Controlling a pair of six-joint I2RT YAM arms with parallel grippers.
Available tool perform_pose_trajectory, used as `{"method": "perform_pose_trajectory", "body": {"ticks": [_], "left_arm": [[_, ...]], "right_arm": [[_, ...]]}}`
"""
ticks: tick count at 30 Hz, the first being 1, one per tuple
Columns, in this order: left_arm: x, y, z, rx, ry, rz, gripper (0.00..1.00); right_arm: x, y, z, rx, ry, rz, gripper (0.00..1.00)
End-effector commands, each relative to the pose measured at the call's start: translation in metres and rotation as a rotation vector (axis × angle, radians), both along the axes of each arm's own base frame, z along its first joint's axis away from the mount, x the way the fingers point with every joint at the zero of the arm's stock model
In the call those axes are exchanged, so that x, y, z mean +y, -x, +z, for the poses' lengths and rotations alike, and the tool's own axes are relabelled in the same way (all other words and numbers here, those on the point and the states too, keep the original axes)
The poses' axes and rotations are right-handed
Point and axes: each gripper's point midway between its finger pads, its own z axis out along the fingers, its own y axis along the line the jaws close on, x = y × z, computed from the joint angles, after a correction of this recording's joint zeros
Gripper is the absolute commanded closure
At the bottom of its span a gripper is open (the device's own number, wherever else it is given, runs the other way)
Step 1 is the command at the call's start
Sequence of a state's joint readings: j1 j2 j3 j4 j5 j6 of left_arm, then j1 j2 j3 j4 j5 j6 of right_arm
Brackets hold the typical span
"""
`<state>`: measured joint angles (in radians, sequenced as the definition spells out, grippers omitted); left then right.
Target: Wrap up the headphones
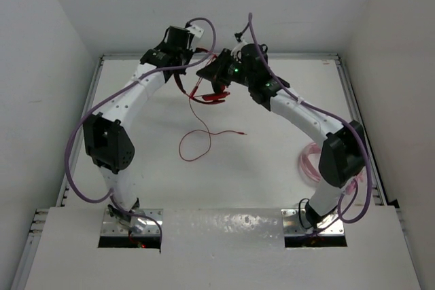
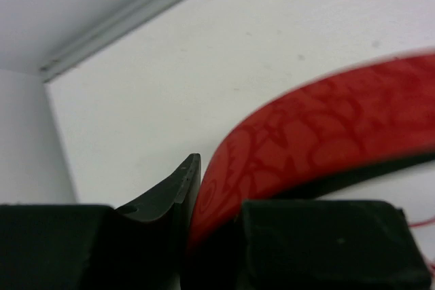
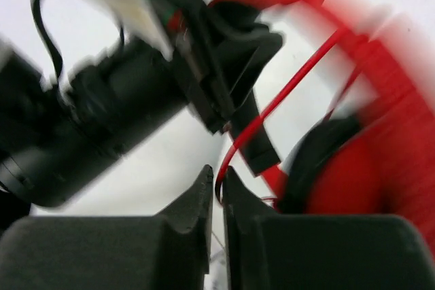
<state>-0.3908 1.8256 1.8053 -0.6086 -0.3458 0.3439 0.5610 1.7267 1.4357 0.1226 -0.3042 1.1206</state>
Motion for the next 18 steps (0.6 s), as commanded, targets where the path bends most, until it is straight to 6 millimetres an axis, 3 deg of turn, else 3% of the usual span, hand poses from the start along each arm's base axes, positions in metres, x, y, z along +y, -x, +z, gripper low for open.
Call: {"method": "perform_pose_trajectory", "body": {"ticks": [1, 2, 3, 4, 7, 9, 13, 15, 18], "left_arm": [[-0.024, 0.008, -0.006, 0.123, 0.278, 0.027, 1.00], [-0.028, 0.012, -0.007, 0.152, 0.310, 0.033, 1.00], [-0.032, 0.009, -0.001, 0.148, 0.340, 0.023, 1.00], [-0.038, 0.010, 0.001, 0.163, 0.378, 0.012, 1.00], [-0.040, 0.007, 0.014, 0.153, 0.427, -0.004, 1.00], [-0.033, 0.002, 0.019, 0.143, 0.446, 0.009, 1.00], [-0.027, -0.005, 0.023, 0.145, 0.548, 0.025, 1.00], [-0.028, -0.007, 0.027, 0.143, 0.586, 0.010, 1.00], [-0.029, -0.010, 0.033, 0.147, 0.652, 0.013, 1.00]], "right_arm": [[0.031, 0.026, 0.010, -0.087, 0.088, 0.098, 0.90], [0.042, 0.031, 0.014, -0.167, 0.144, 0.129, 0.85], [0.042, 0.033, 0.002, -0.154, 0.217, 0.118, 0.75], [0.050, 0.040, 0.009, -0.195, 0.241, 0.142, 0.72], [0.052, 0.050, 0.003, -0.256, 0.325, 0.193, 0.58], [0.047, 0.062, 0.012, -0.320, 0.342, 0.218, 0.46], [0.035, 0.070, 0.025, -0.438, 0.471, 0.252, 0.32], [0.025, 0.075, 0.014, -0.441, 0.573, 0.299, 0.26], [0.012, 0.089, 0.021, -0.491, 0.632, 0.364, 0.15]]}}
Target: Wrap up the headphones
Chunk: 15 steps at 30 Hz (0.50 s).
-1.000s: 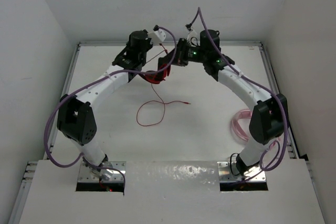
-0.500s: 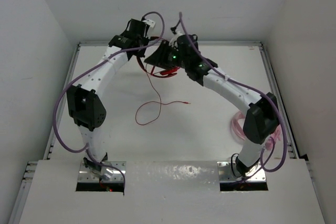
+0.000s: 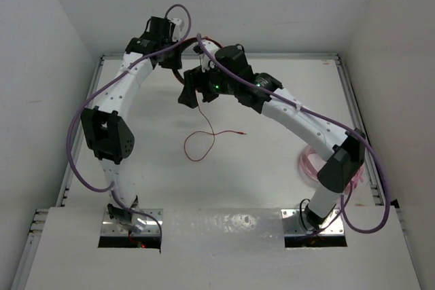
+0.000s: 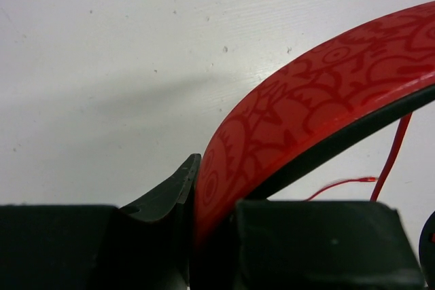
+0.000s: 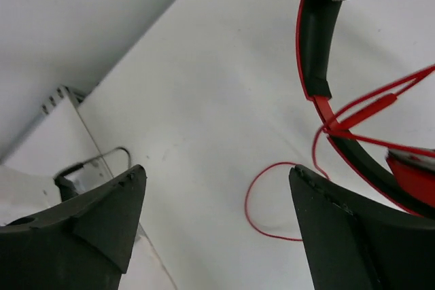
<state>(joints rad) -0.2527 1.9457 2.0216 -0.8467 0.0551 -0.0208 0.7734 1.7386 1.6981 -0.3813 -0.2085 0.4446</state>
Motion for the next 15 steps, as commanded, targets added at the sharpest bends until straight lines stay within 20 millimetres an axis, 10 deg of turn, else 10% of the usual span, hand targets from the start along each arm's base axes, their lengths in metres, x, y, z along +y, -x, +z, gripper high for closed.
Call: {"method": "perform_pose_trajectory", "body": {"ticks": [1, 3, 5, 7, 10, 15], "left_arm": [[-0.015, -0.014, 0.056, -0.120, 0.192, -0.003, 1.00], [-0.012, -0.017, 0.064, -0.132, 0.216, 0.006, 1.00], [-0.010, -0.021, 0.078, -0.168, 0.222, 0.008, 1.00], [-0.010, -0.021, 0.092, -0.202, 0.229, 0.002, 1.00], [-0.010, -0.021, 0.107, -0.232, 0.237, -0.003, 1.00], [-0.013, -0.018, 0.120, -0.247, 0.263, -0.017, 1.00]], "right_arm": [[-0.029, 0.018, 0.032, -0.150, 0.097, 0.081, 0.17], [-0.043, 0.030, 0.020, -0.161, 0.120, 0.089, 0.32], [-0.058, 0.041, -0.016, -0.175, 0.132, 0.083, 0.88], [-0.066, 0.045, -0.044, -0.179, 0.098, 0.043, 1.00], [-0.073, 0.031, -0.065, -0.241, -0.083, -0.110, 0.32], [-0.065, 0.010, -0.100, -0.176, -0.098, -0.180, 0.12]]}}
